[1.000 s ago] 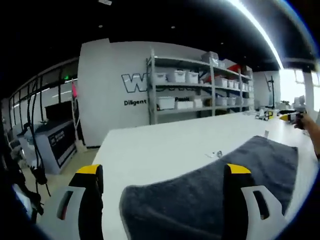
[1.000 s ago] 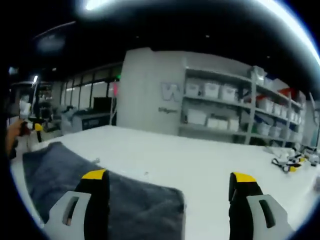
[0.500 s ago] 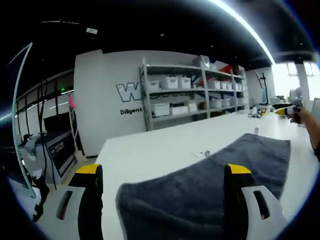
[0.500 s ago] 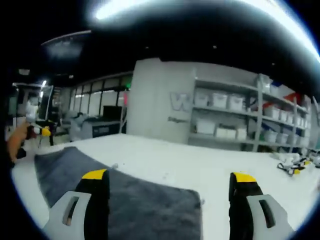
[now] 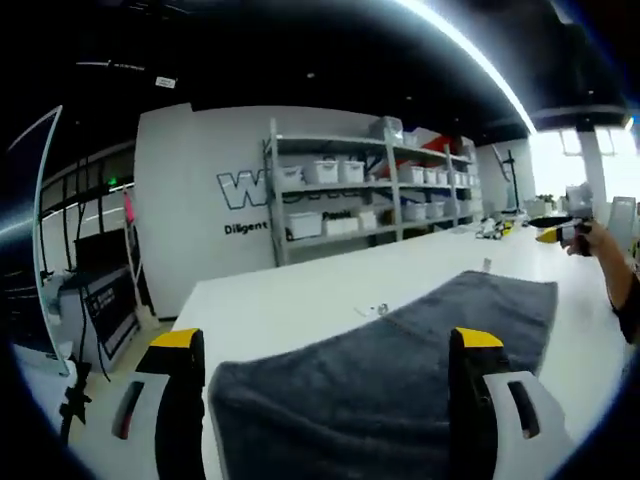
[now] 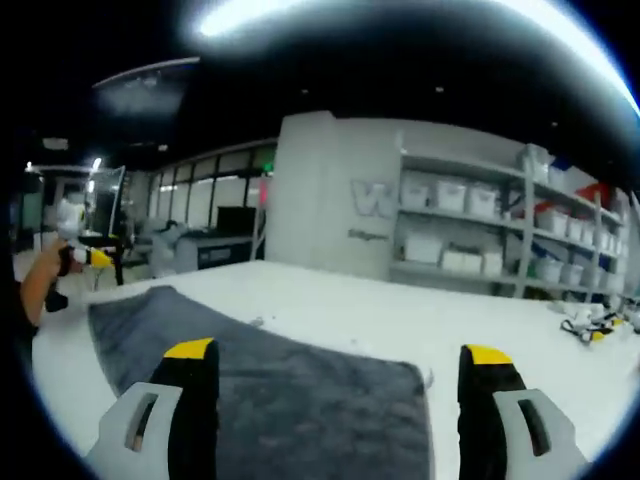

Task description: Open the folded towel by lifting each exposed corner and separating the folded layers until the towel lies flat within the target outline without major curled edges

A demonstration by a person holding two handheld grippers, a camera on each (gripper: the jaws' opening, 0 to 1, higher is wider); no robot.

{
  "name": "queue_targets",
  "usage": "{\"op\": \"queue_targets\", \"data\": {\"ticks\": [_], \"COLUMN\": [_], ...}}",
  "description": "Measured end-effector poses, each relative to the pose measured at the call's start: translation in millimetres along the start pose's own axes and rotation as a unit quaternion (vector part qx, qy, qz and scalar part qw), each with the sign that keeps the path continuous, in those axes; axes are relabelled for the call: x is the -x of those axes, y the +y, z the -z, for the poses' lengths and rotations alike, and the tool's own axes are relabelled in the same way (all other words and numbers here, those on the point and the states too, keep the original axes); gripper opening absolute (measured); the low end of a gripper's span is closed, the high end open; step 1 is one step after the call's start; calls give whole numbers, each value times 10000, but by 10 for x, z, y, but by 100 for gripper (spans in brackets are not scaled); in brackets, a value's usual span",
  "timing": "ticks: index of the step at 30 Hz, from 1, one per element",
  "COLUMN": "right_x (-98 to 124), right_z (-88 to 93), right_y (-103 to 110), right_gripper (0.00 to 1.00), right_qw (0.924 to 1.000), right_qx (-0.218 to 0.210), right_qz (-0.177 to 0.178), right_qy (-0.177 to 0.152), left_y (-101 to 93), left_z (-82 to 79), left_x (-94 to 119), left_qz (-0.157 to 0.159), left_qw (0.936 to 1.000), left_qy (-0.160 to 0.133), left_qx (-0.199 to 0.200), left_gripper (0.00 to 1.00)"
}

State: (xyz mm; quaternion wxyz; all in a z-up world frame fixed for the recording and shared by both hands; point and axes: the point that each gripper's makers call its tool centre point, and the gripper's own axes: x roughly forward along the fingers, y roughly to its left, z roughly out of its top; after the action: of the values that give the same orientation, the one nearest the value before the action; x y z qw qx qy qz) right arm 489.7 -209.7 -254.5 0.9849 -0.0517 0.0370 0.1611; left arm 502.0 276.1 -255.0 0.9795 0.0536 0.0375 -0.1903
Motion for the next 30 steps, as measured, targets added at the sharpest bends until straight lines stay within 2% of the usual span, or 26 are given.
{"op": "queue_targets", "data": {"ticks": [3, 6, 10, 12, 14, 15, 18, 21, 24, 28, 30], "right_x": [101, 169, 234, 233, 203, 182, 94, 8, -101, -144, -132], "right_z": [-46, -60, -36, -35, 7, 30, 124, 157, 284, 442, 478], "right_y": [99, 195, 260, 251, 245, 244, 295, 347, 435, 464, 440], "right_gripper": [100, 100, 100, 100, 100, 100, 100, 100, 100, 100, 100], "right_qw": [9999, 9993, 9989, 9987, 9988, 9990, 9996, 9994, 9986, 9979, 9978], "right_qx": [60, 327, 441, 460, 457, 420, 281, 282, 131, 315, 376], "right_qz": [27, 21, 89, 139, 136, 120, -50, -195, -507, -519, -494], "right_qy": [-100, -178, -121, -165, -132, -130, -39, -98, 14, 237, 248], "left_y": [-90, -200, -342, -354, -315, -314, -358, -365, -406, -354, -315], "left_z": [-106, -134, -128, -146, -63, -6, 58, 178, 246, 380, 459], "left_x": [136, 251, 335, 322, 282, 261, 222, 155, 115, 69, 58], "left_qz": [-18, -25, 13, -31, -145, -118, 48, 103, 257, 164, 143], "left_qw": [9999, 9997, 9994, 9985, 9988, 9992, 9991, 9994, 9989, 9997, 9998], "left_qy": [-169, -254, -329, -527, -439, -354, -397, -326, -309, -158, -53], "left_qx": [29, -45, -111, -167, -169, -111, 117, 106, 223, 81, 109], "left_gripper": [99, 99, 100, 99, 99, 99, 99, 99, 99, 99, 99]}}
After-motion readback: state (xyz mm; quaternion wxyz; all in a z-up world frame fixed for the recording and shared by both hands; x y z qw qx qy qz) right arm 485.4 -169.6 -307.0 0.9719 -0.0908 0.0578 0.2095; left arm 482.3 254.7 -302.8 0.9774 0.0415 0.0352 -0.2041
